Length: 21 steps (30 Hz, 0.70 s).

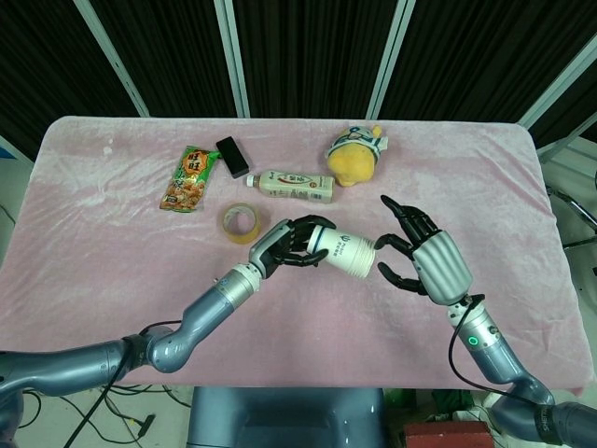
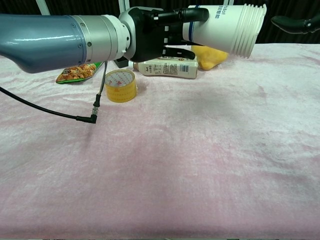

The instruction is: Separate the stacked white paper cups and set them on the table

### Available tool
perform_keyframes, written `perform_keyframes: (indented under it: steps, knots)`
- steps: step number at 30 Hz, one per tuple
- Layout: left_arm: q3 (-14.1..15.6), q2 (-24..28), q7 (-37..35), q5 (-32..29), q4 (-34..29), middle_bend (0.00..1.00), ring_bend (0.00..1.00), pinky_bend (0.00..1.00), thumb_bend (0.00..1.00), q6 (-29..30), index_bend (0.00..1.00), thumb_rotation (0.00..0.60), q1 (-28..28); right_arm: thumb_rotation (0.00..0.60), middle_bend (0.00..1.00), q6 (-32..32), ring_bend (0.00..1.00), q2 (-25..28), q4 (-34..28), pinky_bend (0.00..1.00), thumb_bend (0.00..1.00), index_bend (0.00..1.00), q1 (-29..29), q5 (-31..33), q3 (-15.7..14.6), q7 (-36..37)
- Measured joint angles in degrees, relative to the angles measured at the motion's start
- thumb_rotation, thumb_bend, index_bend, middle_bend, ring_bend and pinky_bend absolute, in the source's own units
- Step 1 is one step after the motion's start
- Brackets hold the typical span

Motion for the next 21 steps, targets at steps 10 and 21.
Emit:
perform_keyframes:
  steps: [10, 21]
  knots:
    - [-0.24, -1.17, 0.44, -0.79, 0.54, 0.40, 0.34, 0.56, 0.40, 0.21, 0.42, 0.600, -0.61, 0.600, 0.00, -0.66, 0.15, -0.23, -0.10, 0.18, 0.29, 0.55, 0.42, -0.13, -0.49, -0.53]
    - [-0.20, -2.36, 1.27, -1.78, 1.35, 0.40, 0.34, 0.56, 0.40, 0.07, 0.42, 0.600, -1.40, 0.600, 0.00, -0.73, 0.16, -0.36, -0.48, 0.18, 0.36, 0.65, 0.71, -0.81, -1.05, -0.67]
